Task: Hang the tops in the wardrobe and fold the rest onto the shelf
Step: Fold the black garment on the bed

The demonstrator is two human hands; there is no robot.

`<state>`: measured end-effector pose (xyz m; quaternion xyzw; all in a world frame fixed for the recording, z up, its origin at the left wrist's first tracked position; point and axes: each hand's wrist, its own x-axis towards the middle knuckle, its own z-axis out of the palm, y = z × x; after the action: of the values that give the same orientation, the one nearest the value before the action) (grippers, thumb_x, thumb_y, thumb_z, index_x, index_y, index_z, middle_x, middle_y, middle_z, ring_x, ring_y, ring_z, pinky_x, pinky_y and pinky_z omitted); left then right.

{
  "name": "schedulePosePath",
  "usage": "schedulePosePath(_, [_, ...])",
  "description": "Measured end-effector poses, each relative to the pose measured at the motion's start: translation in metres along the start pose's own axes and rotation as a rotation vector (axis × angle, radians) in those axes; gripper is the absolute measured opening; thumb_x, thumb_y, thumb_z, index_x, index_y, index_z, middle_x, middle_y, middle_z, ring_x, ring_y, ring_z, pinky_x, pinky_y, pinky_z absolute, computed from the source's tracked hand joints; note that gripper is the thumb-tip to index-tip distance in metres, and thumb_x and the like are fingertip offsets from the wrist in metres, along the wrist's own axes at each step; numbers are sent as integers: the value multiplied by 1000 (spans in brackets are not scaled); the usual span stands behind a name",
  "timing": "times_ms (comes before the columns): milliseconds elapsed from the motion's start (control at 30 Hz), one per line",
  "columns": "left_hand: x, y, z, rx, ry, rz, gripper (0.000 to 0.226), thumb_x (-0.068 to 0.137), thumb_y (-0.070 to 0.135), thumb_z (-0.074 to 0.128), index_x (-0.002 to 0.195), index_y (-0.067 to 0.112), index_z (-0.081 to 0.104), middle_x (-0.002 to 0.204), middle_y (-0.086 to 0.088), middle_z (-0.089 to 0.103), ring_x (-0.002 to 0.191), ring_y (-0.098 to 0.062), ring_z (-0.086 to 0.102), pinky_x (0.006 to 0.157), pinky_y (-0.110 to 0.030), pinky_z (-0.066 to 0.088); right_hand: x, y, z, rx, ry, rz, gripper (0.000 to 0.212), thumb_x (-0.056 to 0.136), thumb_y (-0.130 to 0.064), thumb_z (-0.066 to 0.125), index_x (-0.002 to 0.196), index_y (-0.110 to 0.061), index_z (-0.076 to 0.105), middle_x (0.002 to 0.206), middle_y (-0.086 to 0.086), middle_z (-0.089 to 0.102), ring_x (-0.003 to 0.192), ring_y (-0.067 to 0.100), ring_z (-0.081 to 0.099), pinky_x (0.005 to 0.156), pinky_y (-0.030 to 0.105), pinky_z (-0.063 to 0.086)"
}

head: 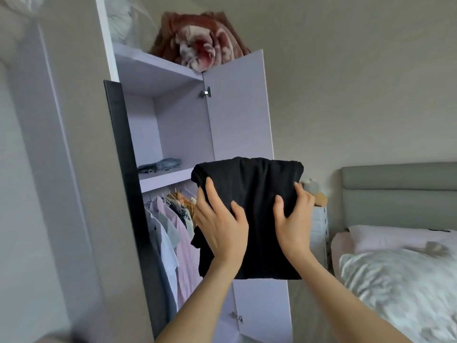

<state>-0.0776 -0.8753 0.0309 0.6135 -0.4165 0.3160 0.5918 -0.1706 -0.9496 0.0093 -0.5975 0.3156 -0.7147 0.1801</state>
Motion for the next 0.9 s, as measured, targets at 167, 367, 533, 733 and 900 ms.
schedulePosePath(167, [28,-37,69,-38,63,-94,71,80,9,63,143,3,32,139,-22,39,126,-43,40,98,-57,40,46,38,52,-29,-53,-98,52,94,-28,53,139,-9,36,133,4,36,93,-14,33,86,9,30])
schedulePosePath(367, [84,-78,177,-30,212,-124,71,81,9,63,144,6,31,141,-18,38,126,-36,41,102,-51,39,131,104,134,-20,-101,-244,50,93,-23,56,137,-5,40,132,10,35,85,0,38,79,9,30])
schedulePosePath(533, [150,-104,274,15,225,-46,71,81,9,63,145,9,31,142,-17,37,125,-32,40,102,-49,39,225,164,213,111,-151,-218,51,94,-23,54,138,-6,38,138,9,31,94,-8,33,86,11,29])
schedulePosePath(733, [231,-142,308,149,262,13,70,86,12,58,147,11,25,145,-15,31,131,-28,34,107,-43,35,282,170,303,255,-224,-212,51,95,-26,51,139,-7,37,139,7,30,97,-2,37,90,19,33])
schedulePosePath(900, [283,-184,303,281,325,73,70,87,15,56,148,11,21,146,-16,28,133,-28,31,108,-44,34,295,156,374,372,-262,-249,50,96,-24,50,140,-5,35,138,10,30,102,1,38,90,9,28])
